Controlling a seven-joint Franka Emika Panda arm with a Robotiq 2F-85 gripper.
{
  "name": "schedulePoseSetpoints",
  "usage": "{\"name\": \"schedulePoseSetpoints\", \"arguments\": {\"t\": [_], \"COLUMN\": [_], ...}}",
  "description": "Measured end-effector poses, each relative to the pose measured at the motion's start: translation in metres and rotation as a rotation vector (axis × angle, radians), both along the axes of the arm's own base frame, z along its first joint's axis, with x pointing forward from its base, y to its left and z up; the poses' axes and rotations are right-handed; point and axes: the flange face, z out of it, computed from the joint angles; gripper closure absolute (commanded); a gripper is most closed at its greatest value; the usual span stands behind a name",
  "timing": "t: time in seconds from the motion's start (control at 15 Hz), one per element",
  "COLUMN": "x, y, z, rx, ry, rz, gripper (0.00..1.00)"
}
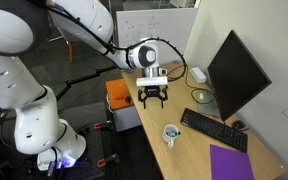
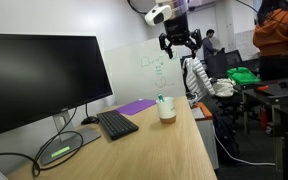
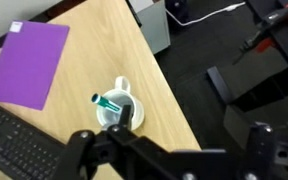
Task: Remove the marker from the mug
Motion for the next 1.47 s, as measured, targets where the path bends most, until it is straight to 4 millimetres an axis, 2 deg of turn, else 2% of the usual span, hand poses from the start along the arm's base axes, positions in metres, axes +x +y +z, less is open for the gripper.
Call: {"name": "schedulePoseSetpoints", "arguments": {"t": [0.6,0.73,0.93,1.07,1.2,1.33,1.47], "x": [0.003,0.004,0.017,0.032,0.047,0.061,0.073], "y": [-0.002,0.0,-0.009,-0.029,-0.047,-0.058,-0.063], "z": [-0.002,-0.007,-0.043,-0.073,-0.096,-0.109,-0.117], "rx": [-0.044,-0.033,0.007,0.025,0.031,0.021,-0.004], "ry": [-0.003,0.035,0.153,0.228,0.29,0.346,0.4], "rz": [0.042,0.104,0.235,0.326,0.426,0.525,0.623], "gripper": [0.0,0.0,0.0,0.0,0.0,0.28,0.44]}}
